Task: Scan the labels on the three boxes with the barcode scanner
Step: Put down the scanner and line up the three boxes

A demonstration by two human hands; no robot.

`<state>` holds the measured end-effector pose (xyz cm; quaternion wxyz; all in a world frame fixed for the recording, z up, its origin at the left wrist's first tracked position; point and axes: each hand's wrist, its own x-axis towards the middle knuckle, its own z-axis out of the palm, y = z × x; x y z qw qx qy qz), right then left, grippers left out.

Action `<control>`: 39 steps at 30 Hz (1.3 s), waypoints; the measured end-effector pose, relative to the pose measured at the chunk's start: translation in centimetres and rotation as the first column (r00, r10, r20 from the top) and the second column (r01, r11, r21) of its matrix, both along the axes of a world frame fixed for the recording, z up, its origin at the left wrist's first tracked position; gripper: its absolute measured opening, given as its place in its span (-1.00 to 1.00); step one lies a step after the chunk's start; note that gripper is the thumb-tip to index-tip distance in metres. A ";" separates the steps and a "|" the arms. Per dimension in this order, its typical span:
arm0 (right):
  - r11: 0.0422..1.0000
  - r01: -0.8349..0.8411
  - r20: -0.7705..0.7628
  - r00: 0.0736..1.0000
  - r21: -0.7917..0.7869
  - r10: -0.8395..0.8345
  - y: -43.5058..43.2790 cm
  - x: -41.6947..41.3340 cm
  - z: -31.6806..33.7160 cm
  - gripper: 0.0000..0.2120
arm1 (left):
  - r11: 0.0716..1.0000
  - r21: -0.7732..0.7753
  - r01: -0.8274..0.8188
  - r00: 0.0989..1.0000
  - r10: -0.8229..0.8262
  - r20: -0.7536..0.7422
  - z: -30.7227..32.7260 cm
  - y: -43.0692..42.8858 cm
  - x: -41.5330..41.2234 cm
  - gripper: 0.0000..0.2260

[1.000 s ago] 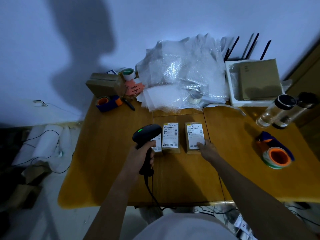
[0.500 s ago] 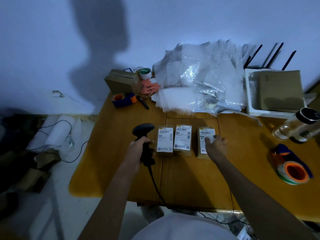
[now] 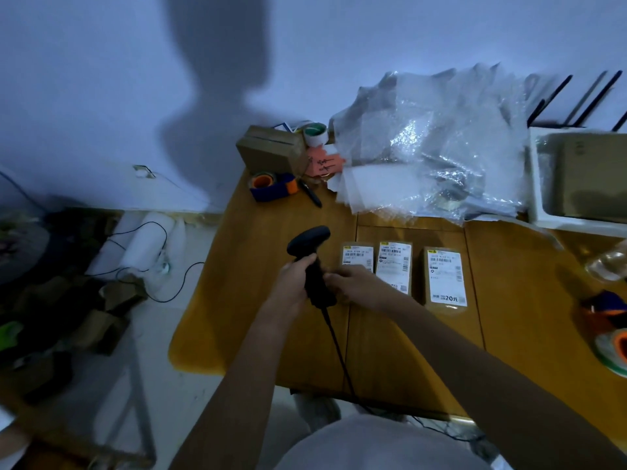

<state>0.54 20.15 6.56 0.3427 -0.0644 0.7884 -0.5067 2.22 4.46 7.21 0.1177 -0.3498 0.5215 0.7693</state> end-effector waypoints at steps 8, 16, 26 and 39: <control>0.998 0.066 0.083 0.994 0.010 -0.066 -3.7 -0.6 -1.6 -0.61 | 0.996 -0.087 -0.029 0.997 0.035 0.068 -2.2 -2.4 -1.4 -0.73; 0.972 0.225 0.165 0.958 0.063 -0.233 -6.4 -1.6 -3.3 -0.70 | 0.873 -0.350 0.340 0.938 -0.287 0.194 -4.3 -3.6 -1.3 -0.66; 0.955 0.193 0.191 0.952 0.226 -0.238 -8.7 -3.4 -7.3 -0.55 | 0.806 -0.393 0.443 0.896 -0.382 0.227 -8.1 -4.9 -2.1 -0.53; 0.945 0.223 0.285 0.914 0.241 -0.288 -9.7 -4.8 -8.5 -0.52 | 0.820 -0.436 0.371 0.927 -0.296 0.231 -11.5 -5.0 -4.0 -0.52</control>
